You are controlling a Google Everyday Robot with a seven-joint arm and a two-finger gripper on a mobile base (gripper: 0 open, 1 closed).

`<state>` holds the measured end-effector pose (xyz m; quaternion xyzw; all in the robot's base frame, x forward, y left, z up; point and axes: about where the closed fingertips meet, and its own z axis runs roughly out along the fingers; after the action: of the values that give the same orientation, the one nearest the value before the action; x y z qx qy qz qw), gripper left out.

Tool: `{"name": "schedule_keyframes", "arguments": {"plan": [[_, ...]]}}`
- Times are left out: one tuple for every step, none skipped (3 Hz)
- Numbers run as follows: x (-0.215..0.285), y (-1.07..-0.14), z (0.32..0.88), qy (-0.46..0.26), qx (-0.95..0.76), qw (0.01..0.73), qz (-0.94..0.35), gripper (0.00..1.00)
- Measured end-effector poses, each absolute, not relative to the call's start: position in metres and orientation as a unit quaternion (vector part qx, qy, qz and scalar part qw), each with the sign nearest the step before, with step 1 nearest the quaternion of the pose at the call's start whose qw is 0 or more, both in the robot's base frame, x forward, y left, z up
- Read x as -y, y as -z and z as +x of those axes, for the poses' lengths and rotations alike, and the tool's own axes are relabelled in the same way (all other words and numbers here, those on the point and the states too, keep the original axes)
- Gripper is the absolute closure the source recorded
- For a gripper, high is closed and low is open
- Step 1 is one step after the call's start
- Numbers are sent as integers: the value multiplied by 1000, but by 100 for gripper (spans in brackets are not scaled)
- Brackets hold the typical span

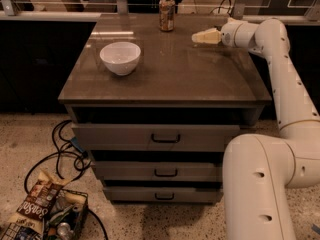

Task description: Place rxbar chocolate into white bowl

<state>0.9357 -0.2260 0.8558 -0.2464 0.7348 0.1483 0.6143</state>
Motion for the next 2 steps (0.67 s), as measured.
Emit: {"name": "schedule_keyframes", "arguments": {"plan": [[220, -877, 920, -127, -731, 615, -267, 0], [219, -877, 920, -128, -731, 615, -267, 0]]}}
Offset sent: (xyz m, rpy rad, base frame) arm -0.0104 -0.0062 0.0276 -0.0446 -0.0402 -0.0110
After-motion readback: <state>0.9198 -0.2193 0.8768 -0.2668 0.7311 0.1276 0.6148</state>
